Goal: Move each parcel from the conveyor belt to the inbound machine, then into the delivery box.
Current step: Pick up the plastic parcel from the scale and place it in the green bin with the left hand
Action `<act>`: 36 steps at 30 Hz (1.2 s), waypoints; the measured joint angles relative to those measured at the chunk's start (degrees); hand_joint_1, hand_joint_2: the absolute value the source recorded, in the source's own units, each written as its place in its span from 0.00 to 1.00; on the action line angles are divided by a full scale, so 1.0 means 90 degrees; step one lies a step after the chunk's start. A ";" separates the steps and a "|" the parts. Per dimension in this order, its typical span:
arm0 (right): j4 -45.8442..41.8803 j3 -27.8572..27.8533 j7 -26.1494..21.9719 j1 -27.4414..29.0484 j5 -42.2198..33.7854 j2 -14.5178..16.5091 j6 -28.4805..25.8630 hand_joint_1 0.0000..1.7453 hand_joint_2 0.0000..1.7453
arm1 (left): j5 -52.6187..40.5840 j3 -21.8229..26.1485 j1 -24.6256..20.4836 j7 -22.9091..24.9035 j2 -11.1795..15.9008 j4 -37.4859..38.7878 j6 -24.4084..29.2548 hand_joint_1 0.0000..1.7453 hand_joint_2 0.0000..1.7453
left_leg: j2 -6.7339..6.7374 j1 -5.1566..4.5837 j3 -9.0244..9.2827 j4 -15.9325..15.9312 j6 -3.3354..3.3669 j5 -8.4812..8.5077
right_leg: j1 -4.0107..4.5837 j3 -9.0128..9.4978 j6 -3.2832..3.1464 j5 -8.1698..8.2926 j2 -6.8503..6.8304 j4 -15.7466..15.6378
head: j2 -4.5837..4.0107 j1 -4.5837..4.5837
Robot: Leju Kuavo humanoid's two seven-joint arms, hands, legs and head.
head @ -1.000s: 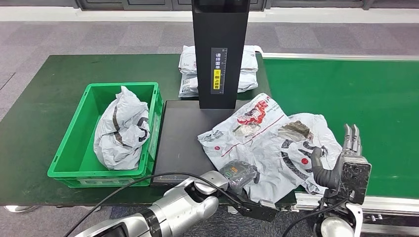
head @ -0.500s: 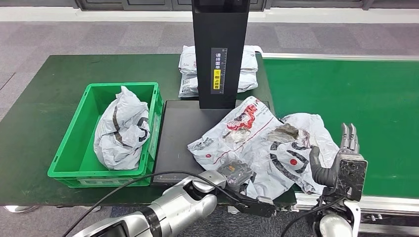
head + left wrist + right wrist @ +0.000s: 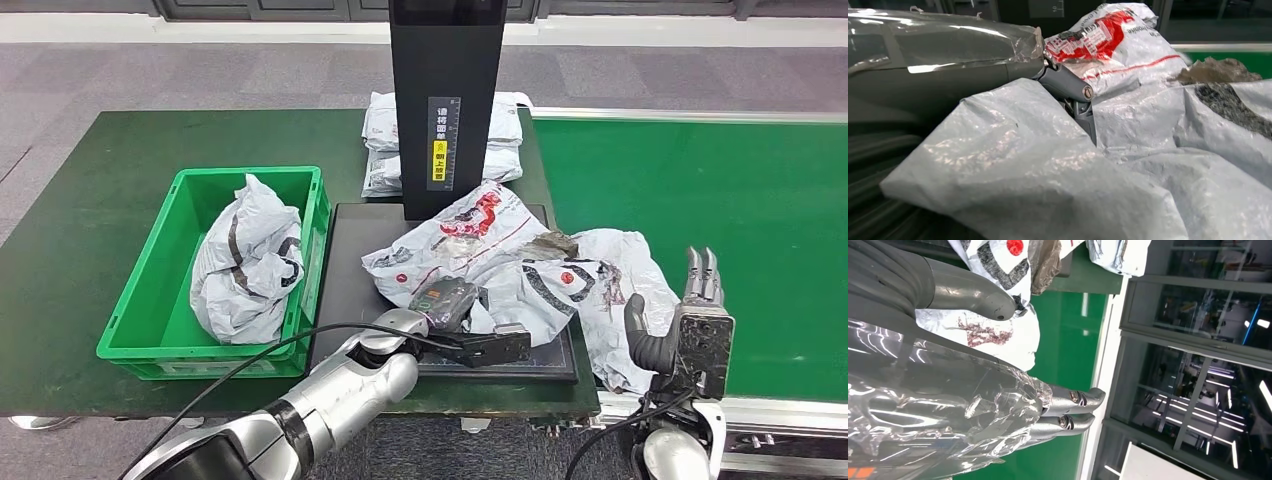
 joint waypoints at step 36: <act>-0.0288 -0.0413 0.0163 0.0600 0.0347 0.0086 0.0197 0.00 1.00 | -0.1983 0.3780 -0.0201 0.0971 0.1934 -0.4952 0.1309 1.00 1.00 | 0.0003 0.0006 0.0001 0.0000 -0.0009 0.0008 | 0.0006 -0.0005 -0.0004 0.0004 0.0005 0.0004 | 0.0000 -0.0001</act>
